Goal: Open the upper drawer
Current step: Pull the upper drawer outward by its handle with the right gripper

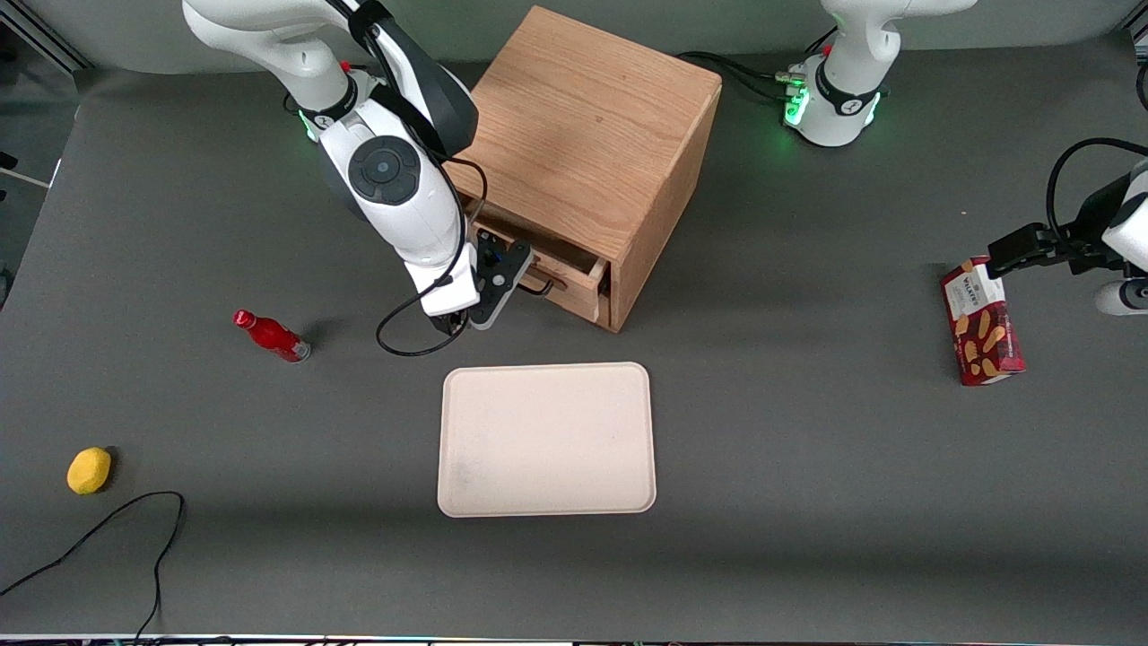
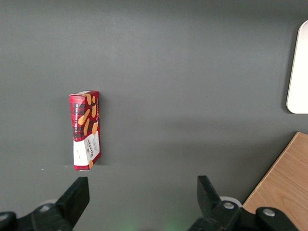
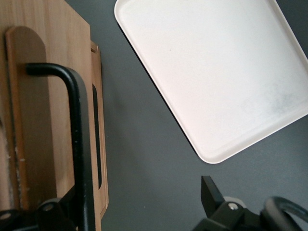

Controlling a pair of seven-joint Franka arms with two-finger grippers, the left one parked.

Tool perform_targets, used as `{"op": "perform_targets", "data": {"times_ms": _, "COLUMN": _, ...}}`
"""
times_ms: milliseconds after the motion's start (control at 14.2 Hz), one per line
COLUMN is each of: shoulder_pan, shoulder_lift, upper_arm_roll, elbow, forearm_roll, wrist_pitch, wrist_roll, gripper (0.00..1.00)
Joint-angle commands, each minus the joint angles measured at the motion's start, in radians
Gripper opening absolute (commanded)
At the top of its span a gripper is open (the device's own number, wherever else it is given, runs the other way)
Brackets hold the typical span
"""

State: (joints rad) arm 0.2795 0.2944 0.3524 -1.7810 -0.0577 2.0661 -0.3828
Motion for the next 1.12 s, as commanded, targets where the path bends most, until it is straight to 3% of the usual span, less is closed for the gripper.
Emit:
{"op": "perform_targets", "data": {"times_ms": 0, "shoulder_pan": 0.004, "shoulder_lift": 0.035, "upper_arm_roll": -0.007, "elbow": 0.044, "forearm_roll": -0.014, "wrist_pitch": 0.008, "wrist_roll": -0.021, "gripper": 1.0}}
{"op": "perform_targets", "data": {"times_ms": 1053, "shoulder_pan": -0.005, "shoulder_lift": 0.095, "upper_arm_roll": -0.058, "elbow": 0.136, "forearm_roll": -0.013, "wrist_pitch": 0.006, "wrist_roll": -0.08, "gripper": 1.0}}
